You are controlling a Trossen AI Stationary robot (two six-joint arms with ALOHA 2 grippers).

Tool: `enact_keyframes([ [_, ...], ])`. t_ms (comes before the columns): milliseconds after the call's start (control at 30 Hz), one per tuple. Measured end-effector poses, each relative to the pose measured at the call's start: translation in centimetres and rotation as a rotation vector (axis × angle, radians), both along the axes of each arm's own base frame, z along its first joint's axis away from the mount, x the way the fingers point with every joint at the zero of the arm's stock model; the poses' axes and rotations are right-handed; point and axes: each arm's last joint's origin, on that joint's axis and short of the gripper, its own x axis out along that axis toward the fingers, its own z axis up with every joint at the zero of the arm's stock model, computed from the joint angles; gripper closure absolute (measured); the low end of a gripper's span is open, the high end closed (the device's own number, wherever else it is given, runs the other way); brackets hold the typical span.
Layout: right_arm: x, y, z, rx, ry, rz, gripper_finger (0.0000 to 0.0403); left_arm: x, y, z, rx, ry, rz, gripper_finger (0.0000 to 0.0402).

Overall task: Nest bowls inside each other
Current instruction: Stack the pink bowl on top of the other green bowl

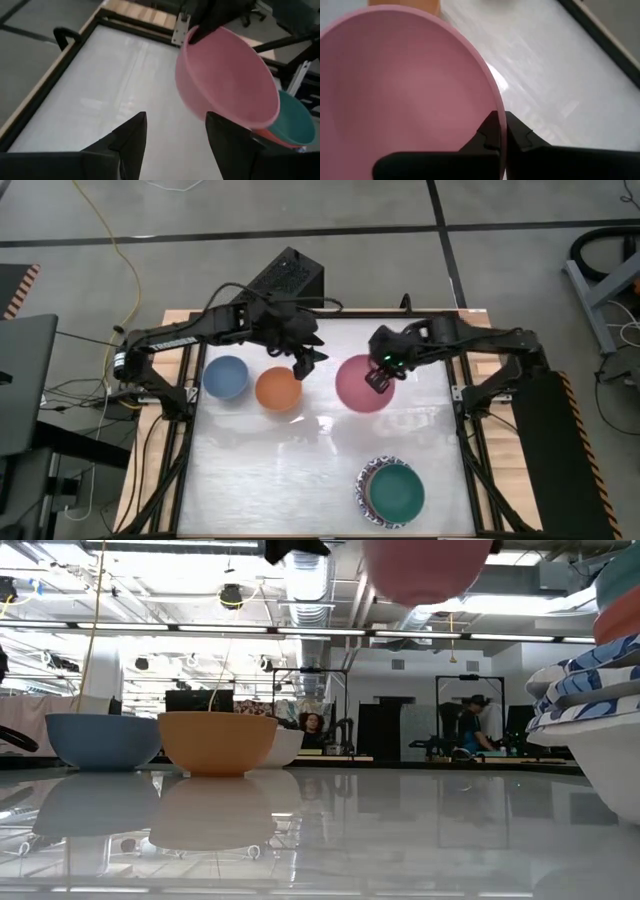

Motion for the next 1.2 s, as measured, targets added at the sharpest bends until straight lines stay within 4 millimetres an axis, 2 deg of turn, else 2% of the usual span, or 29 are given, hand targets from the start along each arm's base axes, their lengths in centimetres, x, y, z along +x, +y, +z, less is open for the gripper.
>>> enact_keyframes([
  [200, -5.2, 0.0, 2.6, 0.012, -0.087, -0.021, 0.0391, -2.1, -0.4, 1.8, 0.008, -0.052, 0.001, 0.0209],
  [333, -8.6, 0.2, 3.6, 0.06, -0.123, -0.088, 0.0391, -3.1, -0.6, 2.7, 0.009, -0.077, 0.004, 0.0209],
  [433, -10.2, 0.8, 3.8, 0.095, -0.13, -0.106, 0.0391, -3.6, -0.7, 2.9, 0.011, -0.079, 0.01, 0.0209],
  [533, -10.7, 1.6, 3.0, 0.119, -0.123, -0.073, 0.0391, -3.8, -0.7, 3.0, 0.0, -0.073, 0.016, 0.0209],
  [667, -11.7, 3.1, 0.1, 0.168, -0.048, -0.02, 0.0391, -4.0, -0.8, 3.0, -0.028, -0.066, 0.029, 0.0209],
  [800, -12.5, 4.4, -2.4, 0.248, -0.152, 0.017, 0.0391, -4.0, -0.9, 2.8, -0.048, -0.05, 0.004, 0.0209],
  [967, -11.5, 6.3, -4.5, 0.298, -0.345, 0.093, 0.0391, -4.0, -1.1, 2.8, -0.061, -0.058, -0.063, 0.0209],
  [1200, -9.8, 8.8, -6.6, 0.31, -0.343, 0.177, 0.0391, -4.0, -1.3, 2.9, -0.088, -0.072, -0.124, 0.0209],
])
